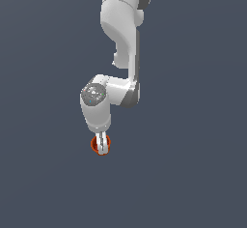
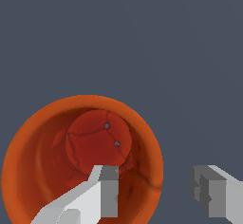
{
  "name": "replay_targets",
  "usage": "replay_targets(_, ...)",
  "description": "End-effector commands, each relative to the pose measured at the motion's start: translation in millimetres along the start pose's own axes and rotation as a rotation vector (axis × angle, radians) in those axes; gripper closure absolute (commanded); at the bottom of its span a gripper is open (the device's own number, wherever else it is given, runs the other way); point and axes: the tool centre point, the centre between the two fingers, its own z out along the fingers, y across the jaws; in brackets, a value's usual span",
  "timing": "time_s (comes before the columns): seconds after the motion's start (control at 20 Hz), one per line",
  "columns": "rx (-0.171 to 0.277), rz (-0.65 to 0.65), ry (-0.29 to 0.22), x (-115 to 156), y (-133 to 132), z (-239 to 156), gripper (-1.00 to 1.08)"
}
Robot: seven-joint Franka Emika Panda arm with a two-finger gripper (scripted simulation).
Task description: Pick up the object and move it to a goal position.
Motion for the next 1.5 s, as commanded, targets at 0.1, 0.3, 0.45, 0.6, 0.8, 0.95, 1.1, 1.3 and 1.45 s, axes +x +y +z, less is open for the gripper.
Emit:
replay_targets(0.1,0.002,0.0,0.0,0.1,-0.3,1.9,1.08)
replay_targets(0.3,0.002,0.0,0.0,0.1,-0.3,1.9,1.08)
replay_targets(0.45,0.002,0.0,0.0,0.1,-0.3,1.9,1.08)
replay_targets(0.6,0.003,0.002,0.002,1.4,0.2,0.6,1.08)
replay_targets(0.8,0.003,0.002,0.002,1.0,4.3,-4.5,1.08)
replay_targets(0.95,0.003,0.002,0.001,0.4,10.1,-11.8,1.08)
replay_targets(1.1,0.003,0.002,0.0,-0.5,18.5,-22.2,1.08)
replay_targets(1.3,0.003,0.002,-0.001,-2.0,33.6,-41.0,1.08)
replay_targets(1.45,0.003,0.002,-0.002,-3.3,48.0,-59.1,1.08)
